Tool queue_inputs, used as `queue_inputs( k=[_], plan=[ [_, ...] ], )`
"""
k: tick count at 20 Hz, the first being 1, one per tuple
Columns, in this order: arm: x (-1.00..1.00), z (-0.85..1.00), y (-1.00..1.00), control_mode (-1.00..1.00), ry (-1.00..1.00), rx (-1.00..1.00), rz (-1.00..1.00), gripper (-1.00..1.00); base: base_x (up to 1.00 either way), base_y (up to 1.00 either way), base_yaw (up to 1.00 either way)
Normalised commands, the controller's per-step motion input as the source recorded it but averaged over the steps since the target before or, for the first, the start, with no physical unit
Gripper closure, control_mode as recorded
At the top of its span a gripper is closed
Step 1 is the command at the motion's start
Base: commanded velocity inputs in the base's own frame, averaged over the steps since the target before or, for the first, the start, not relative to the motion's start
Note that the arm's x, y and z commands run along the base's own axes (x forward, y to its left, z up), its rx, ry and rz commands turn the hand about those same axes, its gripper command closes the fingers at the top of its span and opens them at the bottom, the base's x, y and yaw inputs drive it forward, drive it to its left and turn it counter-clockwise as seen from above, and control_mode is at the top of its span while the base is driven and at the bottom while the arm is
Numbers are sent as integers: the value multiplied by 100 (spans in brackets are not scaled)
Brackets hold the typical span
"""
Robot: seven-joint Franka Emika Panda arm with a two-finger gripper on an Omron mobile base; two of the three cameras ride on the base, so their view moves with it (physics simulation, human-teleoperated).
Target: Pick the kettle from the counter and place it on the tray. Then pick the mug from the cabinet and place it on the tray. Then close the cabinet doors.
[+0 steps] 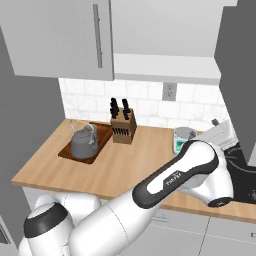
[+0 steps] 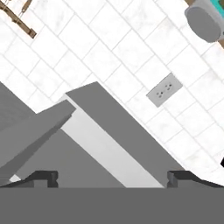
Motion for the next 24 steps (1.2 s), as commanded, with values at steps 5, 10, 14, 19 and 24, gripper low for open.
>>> queue_inputs(
  k=[5, 10, 14, 19, 24],
  plan=[
    [0, -1, -64, -100, 0, 17, 0, -100, 0, 0, 0],
    [-13, 35, -47, -100, -11, 5, 1, -100, 0, 0, 0],
    [-56, 70, -10, -100, -27, -1, 3, -100, 0, 0, 0],
    [-65, 72, 2, -100, -28, -12, 1, -100, 0, 0, 0],
    [-52, 68, 20, -100, -21, -22, 0, -100, 0, 0, 0]
  ],
)
